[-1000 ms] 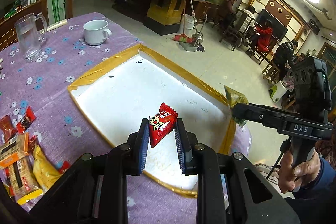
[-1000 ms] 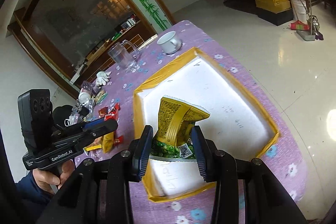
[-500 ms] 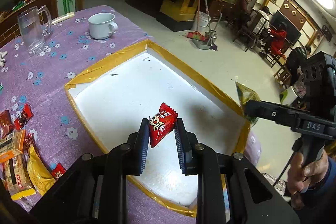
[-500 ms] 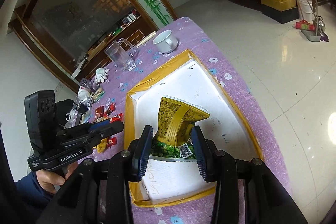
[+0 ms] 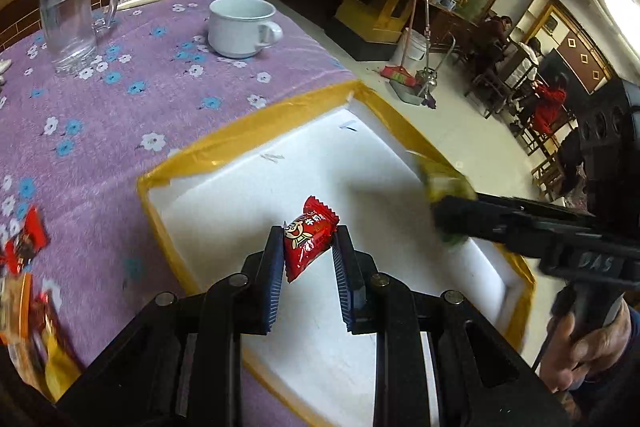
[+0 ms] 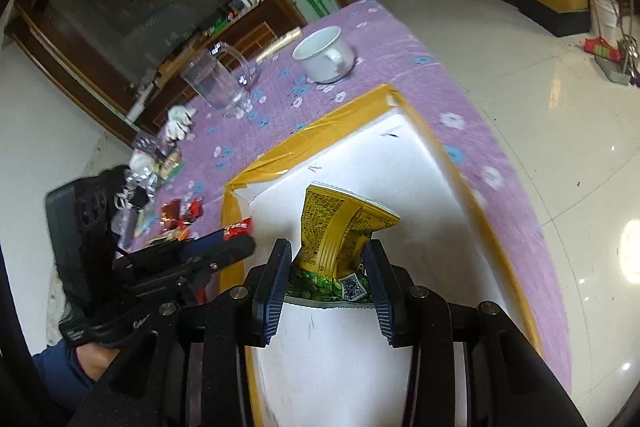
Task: Organize snacks
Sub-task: 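Open both grippers to drop the candy and pouch into the tray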
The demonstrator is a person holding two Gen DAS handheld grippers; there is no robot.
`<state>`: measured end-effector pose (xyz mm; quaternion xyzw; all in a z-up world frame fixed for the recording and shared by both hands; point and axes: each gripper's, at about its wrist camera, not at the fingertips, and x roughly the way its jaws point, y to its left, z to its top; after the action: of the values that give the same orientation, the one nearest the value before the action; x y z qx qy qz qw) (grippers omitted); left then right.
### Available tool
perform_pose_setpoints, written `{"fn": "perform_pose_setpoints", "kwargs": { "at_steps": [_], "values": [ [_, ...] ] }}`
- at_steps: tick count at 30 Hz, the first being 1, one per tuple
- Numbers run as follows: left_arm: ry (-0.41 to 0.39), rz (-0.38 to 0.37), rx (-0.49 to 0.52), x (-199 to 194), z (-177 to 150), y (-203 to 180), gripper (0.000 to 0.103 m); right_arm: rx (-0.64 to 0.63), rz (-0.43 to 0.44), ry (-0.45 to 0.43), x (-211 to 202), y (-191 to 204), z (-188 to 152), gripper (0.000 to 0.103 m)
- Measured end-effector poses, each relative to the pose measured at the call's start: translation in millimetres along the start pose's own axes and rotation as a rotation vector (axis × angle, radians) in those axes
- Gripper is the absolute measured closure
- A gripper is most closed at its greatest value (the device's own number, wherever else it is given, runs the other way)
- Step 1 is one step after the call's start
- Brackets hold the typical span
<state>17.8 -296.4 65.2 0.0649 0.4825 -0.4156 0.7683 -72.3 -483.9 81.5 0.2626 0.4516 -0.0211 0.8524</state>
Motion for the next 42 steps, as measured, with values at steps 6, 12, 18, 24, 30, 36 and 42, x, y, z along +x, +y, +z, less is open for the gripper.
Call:
{"fn": "perform_pose_setpoints", "kwargs": {
  "at_steps": [6,12,18,24,30,36,42],
  "values": [
    [0.022,0.029,-0.026,22.5,6.9,16.6,0.082,-0.016,-0.051,0.066,60.4,4.1,25.7,0.063],
    [0.021,0.065,-0.003,29.7,8.4,16.1,0.081,-0.025,-0.054,0.089,85.8,7.5,33.8,0.061],
    [0.033,0.087,0.005,35.3,5.2,14.7,0.077,-0.015,-0.04,0.103,89.0,3.0,30.9,0.059],
    [0.049,0.092,-0.01,30.3,2.7,9.8,0.071,0.024,-0.007,0.046,57.3,-7.3,23.6,0.053],
    [0.013,0.128,0.003,11.3,-2.5,-1.6,0.06,0.036,0.006,-0.017,14.7,-9.8,4.9,0.043],
    [-0.007,0.151,0.009,-2.7,-9.6,-14.7,0.058,0.061,0.02,-0.064,-18.1,-9.9,-13.9,0.038],
    [-0.041,0.148,0.011,-30.1,-21.9,-35.0,0.058,0.086,0.054,-0.145,-61.2,-15.5,-38.3,0.032]
  ]
}}
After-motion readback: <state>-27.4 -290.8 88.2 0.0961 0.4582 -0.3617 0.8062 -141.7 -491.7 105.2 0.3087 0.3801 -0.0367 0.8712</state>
